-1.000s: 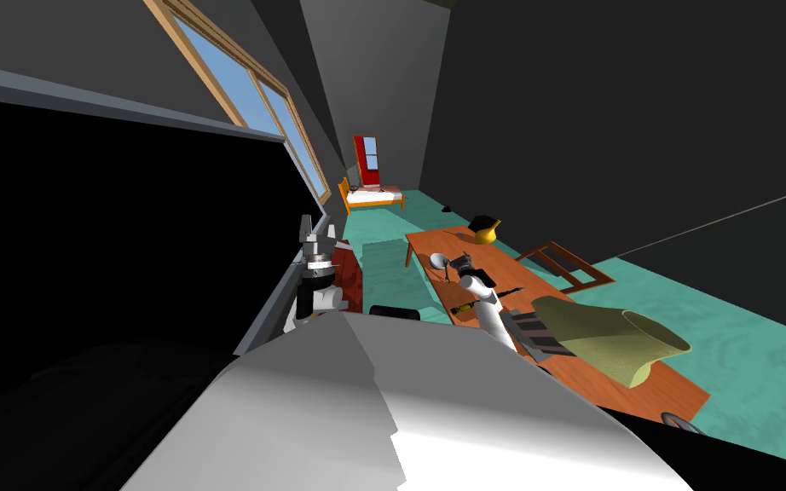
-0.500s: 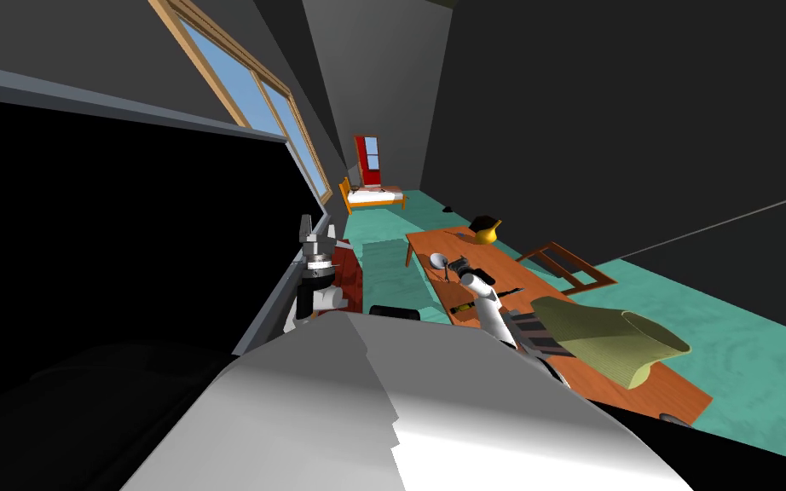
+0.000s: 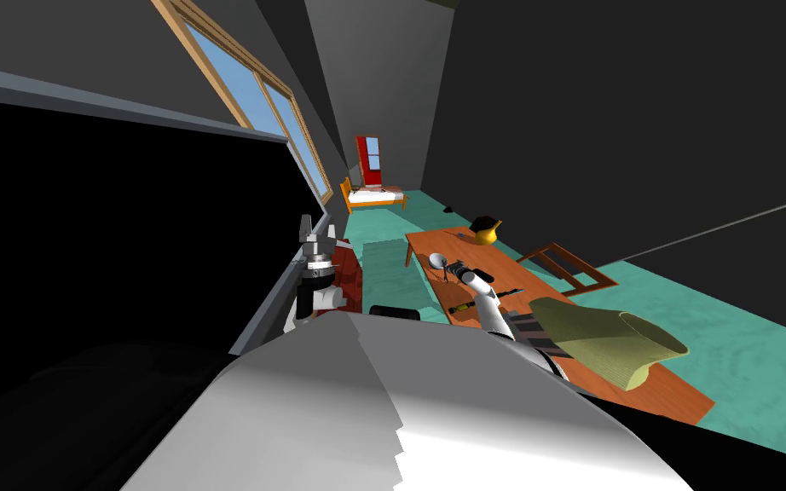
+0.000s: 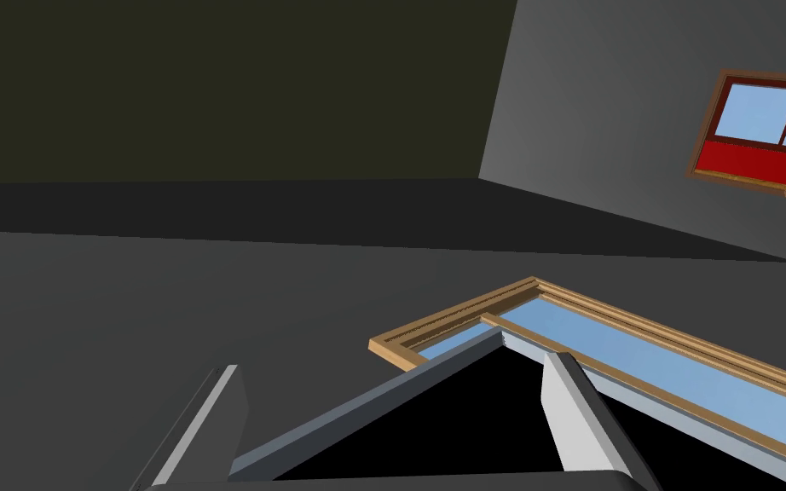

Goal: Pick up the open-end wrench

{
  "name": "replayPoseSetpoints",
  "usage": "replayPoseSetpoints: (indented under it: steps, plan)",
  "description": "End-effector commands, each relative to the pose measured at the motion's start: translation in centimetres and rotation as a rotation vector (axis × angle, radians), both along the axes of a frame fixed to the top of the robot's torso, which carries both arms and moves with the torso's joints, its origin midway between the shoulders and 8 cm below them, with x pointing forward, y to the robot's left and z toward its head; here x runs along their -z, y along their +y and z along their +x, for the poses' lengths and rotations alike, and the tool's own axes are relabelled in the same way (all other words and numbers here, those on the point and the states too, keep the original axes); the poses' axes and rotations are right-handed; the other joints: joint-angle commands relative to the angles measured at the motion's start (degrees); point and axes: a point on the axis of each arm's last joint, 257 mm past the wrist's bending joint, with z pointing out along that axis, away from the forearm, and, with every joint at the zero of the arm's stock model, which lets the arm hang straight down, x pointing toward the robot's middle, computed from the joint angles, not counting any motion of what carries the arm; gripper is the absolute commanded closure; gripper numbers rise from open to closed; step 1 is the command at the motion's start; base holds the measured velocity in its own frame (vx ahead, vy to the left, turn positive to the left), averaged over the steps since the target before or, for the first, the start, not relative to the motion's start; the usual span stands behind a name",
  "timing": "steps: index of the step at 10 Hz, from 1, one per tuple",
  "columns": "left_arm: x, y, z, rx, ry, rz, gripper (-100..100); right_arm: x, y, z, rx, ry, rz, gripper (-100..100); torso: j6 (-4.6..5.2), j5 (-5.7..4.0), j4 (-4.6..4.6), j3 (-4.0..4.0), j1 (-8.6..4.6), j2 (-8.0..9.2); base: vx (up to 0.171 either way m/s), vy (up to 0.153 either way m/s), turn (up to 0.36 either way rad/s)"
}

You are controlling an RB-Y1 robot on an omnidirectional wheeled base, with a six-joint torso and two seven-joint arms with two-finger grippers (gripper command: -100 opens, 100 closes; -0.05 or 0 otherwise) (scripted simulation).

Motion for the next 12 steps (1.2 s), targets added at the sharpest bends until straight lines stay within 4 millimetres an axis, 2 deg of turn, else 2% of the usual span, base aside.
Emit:
replayPoseSetpoints:
  steps: [1, 4, 12]
  plan:
    - [0.0, 0.0, 0.0, 0.0, 0.0, 0.0, 0, 1.1, 0.3, -0.2, 0.006, 0.043, 0.056, -100, 0.0, 0.0, 0.0, 0.0, 0.0, 0.0, -0.005, -0.02, 0.026]
    - [0.0, 0.0, 0.0, 0.0, 0.0, 0.0, 0, 3.2, 0.7, -1.0, 0.023, 0.117, 0.146, -100, 0.0, 0.0, 0.0, 0.0, -0.01, 0.0, -0.003, -0.025, 0.02]
    - [0.0, 0.0, 0.0, 0.0, 0.0, 0.0, 0, 6.8, 2.5, -3.2, 0.057, 0.286, 0.361, -100, 0.01, 0.0, 0.0, 0.01, -0.02, 0.01, -0.001, -0.028, 0.019]
